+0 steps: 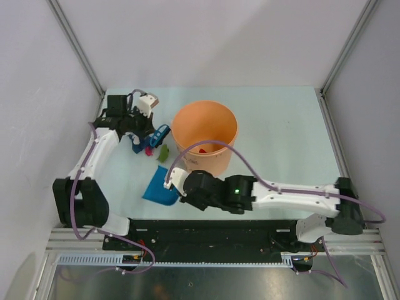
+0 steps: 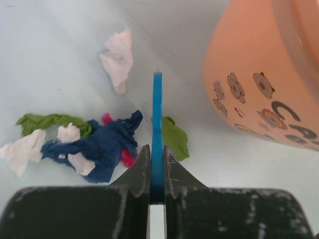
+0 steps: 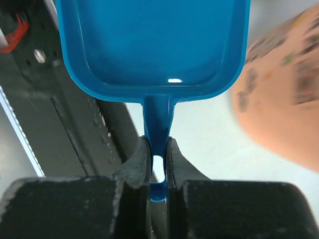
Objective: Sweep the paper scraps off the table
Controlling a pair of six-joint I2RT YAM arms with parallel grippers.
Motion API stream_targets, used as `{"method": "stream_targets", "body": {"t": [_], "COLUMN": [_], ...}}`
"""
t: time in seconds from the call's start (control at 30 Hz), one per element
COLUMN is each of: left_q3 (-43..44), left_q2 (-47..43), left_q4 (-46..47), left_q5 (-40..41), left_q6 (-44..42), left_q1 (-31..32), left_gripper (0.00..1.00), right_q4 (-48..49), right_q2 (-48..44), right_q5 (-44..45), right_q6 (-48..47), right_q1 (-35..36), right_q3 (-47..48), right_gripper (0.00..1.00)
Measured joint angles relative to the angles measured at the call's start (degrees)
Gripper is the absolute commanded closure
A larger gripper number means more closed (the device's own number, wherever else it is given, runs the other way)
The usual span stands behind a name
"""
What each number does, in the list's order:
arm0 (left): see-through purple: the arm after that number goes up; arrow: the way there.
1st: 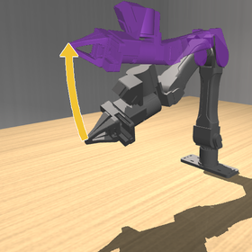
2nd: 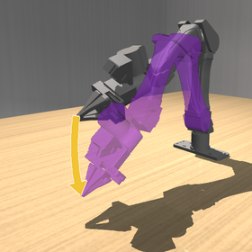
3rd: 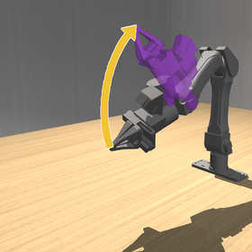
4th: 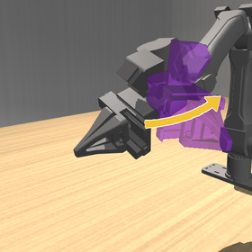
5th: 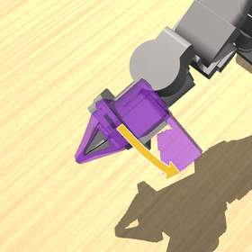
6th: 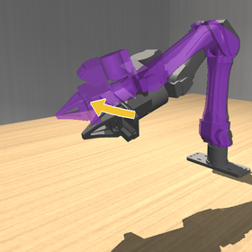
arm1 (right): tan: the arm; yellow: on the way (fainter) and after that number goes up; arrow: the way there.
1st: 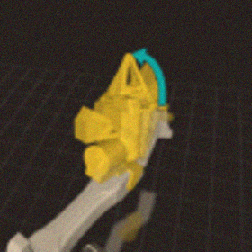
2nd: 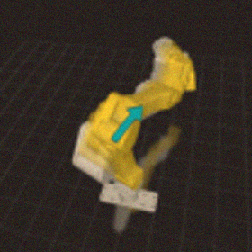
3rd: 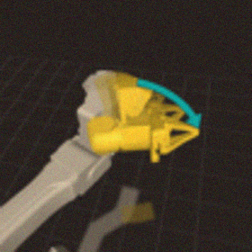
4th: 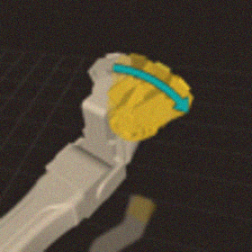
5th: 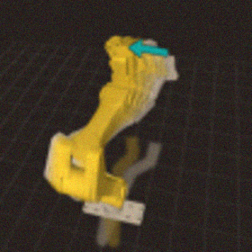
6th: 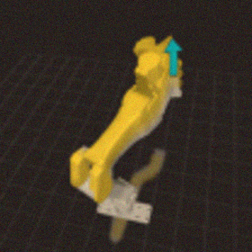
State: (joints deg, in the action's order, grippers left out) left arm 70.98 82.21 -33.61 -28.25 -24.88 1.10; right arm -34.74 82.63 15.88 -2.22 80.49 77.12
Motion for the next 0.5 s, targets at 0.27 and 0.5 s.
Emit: {"method": "stream_targets", "body": {"t": [0.27,0.5], "left_q3": [1.88,-2.97], "left_q2": [8.61,8.90], "left_q4": [-0.13,0.70], "left_q5": [0.31,0.98], "left_q6": [-4.28,-6.97], "left_q1": [2.45,4.48], "left_gripper": [1.00,1.00], "right_q4": [0.44,2.73], "right_q2": [12.00,21.40], "right_q5": [-6.54,-2.78], "right_q6": [11.13,15.74], "right_q1": [-6.36,-7.96], "right_q3": [-5.27,-5.22], "right_gripper": [1.00,1.00]}}
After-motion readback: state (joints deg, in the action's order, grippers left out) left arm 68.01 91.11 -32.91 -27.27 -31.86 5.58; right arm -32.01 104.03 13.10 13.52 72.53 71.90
